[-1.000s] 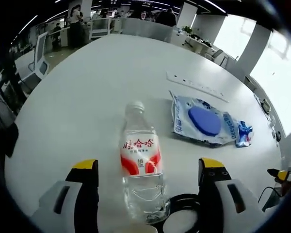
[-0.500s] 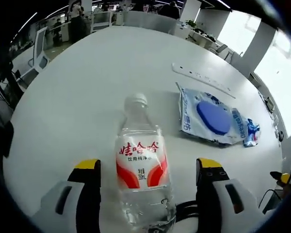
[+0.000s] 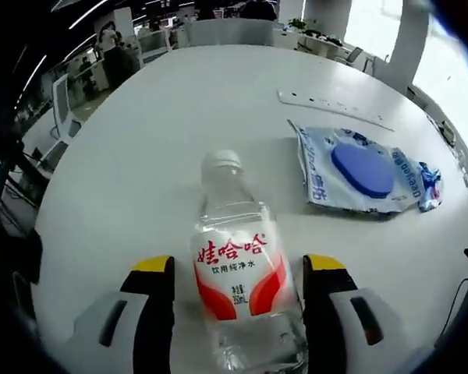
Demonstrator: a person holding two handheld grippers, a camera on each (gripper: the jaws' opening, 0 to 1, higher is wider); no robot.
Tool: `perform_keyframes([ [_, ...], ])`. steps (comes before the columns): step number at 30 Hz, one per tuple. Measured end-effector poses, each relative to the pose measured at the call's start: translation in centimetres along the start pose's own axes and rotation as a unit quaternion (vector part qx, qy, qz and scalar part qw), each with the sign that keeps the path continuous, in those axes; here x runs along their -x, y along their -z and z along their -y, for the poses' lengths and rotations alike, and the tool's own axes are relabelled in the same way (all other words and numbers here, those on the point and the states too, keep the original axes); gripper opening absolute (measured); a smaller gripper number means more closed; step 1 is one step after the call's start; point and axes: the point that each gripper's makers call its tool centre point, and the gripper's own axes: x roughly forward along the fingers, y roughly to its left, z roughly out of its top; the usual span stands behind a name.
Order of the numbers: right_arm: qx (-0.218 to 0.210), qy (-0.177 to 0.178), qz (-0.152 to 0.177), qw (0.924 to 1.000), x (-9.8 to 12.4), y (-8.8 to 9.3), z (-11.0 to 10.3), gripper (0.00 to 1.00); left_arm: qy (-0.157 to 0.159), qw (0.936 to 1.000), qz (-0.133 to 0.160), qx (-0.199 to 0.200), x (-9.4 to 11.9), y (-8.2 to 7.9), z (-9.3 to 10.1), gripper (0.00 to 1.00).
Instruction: Arrange the tabletop items into an orderly group along one side of the table until the central work area is clear of visible clutter.
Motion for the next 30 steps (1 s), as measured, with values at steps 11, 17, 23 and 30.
perform_keyframes([
  [11,-0.012,0.001,0.009,0.9999,0.4,-0.2,0.6,0.56,-0.006,0.9999,0.006,-0.006,-0.2,-0.5,-0.2,0.47],
  [17,-0.015,0.002,0.014,0.9998,0.6,-0.4,0.7,0.55,-0.003,0.9986,0.027,0.045,0.5,-1.9,-0.4,0.4],
  [23,-0.017,-0.003,0.017,0.9997,0.5,-0.6,0.6,0.53,0.002,0.9999,0.009,0.009,0.7,-1.0,-0.2,0.37],
  [30,-0.017,-0.008,0.02,0.9996,0.7,-0.5,0.2,0.53,0.009,0.9993,0.029,0.024,2.2,-1.4,0.1,0.36],
])
